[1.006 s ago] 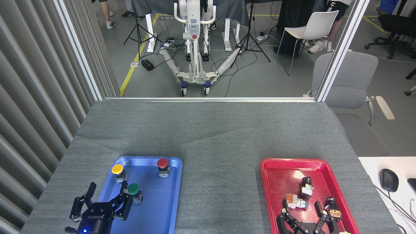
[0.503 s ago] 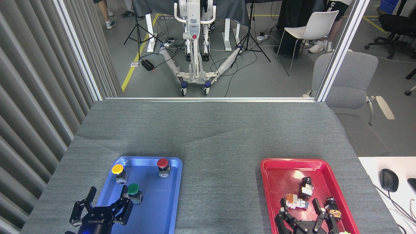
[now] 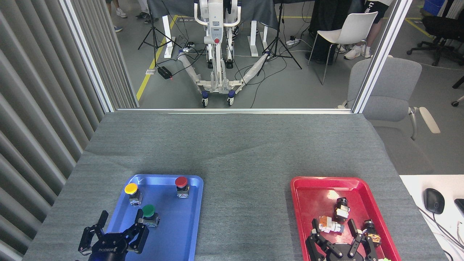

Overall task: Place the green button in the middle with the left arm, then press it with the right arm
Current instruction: 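Lower the left gripper toward the green button in the blue tray, then grasp the green button with the left gripper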

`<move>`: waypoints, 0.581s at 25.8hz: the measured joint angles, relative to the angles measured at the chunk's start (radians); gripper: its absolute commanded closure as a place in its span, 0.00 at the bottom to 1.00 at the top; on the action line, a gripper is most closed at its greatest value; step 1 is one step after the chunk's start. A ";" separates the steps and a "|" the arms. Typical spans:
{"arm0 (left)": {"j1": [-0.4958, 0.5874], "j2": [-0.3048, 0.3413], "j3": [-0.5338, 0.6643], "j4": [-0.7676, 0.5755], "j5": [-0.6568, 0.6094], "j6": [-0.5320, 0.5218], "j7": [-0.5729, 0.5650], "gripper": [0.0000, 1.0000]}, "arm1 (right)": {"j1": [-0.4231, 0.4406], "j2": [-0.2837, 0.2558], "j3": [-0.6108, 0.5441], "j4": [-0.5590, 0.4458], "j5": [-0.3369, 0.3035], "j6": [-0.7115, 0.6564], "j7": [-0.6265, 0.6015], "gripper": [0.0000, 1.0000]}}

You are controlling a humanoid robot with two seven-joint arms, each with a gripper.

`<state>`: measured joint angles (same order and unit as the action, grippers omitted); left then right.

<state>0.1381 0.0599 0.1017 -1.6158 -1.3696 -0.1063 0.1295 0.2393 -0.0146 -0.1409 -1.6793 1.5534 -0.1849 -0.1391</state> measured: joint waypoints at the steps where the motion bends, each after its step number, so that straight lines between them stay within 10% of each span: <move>1: -0.001 -0.001 -0.001 -0.001 0.000 0.000 0.001 0.00 | 0.001 0.003 0.003 0.000 0.000 0.000 0.005 0.00; 15: -0.022 -0.006 -0.052 0.010 -0.002 0.004 0.000 0.00 | 0.008 0.014 0.012 0.010 -0.005 0.000 0.022 0.00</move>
<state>0.1156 0.0539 0.0492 -1.6057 -1.3713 -0.1027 0.1300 0.2469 -0.0005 -0.1294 -1.6695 1.5489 -0.1849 -0.1170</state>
